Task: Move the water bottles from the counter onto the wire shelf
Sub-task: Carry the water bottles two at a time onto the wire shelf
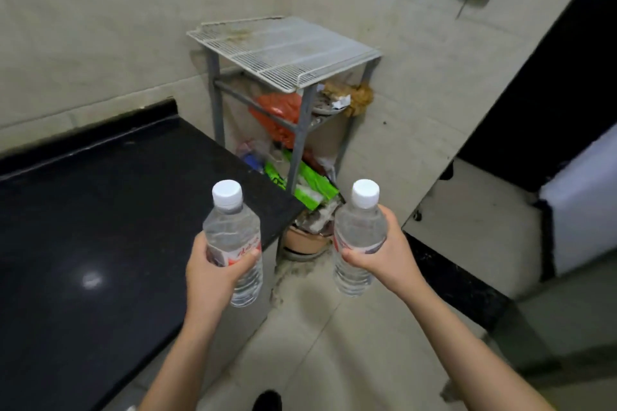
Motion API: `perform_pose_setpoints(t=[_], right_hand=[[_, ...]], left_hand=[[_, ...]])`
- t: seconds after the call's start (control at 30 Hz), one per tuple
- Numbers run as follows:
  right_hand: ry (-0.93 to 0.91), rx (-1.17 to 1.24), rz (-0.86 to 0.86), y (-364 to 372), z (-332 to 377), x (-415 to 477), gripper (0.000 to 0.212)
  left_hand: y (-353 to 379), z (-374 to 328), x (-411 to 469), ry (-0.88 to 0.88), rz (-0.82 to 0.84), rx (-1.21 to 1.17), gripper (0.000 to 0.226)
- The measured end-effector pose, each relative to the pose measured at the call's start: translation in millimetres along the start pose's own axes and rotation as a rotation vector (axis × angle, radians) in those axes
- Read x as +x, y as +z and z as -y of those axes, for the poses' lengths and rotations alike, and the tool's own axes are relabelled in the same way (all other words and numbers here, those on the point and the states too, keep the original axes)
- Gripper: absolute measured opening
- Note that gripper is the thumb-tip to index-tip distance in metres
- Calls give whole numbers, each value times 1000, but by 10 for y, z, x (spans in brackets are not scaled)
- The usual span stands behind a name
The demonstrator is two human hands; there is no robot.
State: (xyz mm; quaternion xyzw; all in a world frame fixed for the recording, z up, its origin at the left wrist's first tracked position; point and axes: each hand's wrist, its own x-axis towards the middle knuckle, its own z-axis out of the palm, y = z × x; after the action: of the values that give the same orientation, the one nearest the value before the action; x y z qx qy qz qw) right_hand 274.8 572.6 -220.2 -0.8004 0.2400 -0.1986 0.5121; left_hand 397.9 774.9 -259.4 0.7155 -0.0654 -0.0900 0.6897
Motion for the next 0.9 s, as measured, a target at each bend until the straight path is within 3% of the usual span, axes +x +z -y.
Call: perform_pose_setpoints(t=[0.23, 0.47, 0.73, 0.9], right_hand=[[10, 26, -154, -589, -111, 773, 68], [-49, 80, -138, -1064, -406, 1834, 66], [-148, 147, -49, -1635, -630, 3312, 67], [-231, 218, 8, -1867, -491, 4037, 64]], left_hand=[[979, -235, 713, 32, 179, -27, 54], [1856, -362, 1384, 143, 191, 11, 53], [2755, -764, 1993, 224, -20, -63, 58], [2994, -1171, 2135, 331, -223, -122, 49]])
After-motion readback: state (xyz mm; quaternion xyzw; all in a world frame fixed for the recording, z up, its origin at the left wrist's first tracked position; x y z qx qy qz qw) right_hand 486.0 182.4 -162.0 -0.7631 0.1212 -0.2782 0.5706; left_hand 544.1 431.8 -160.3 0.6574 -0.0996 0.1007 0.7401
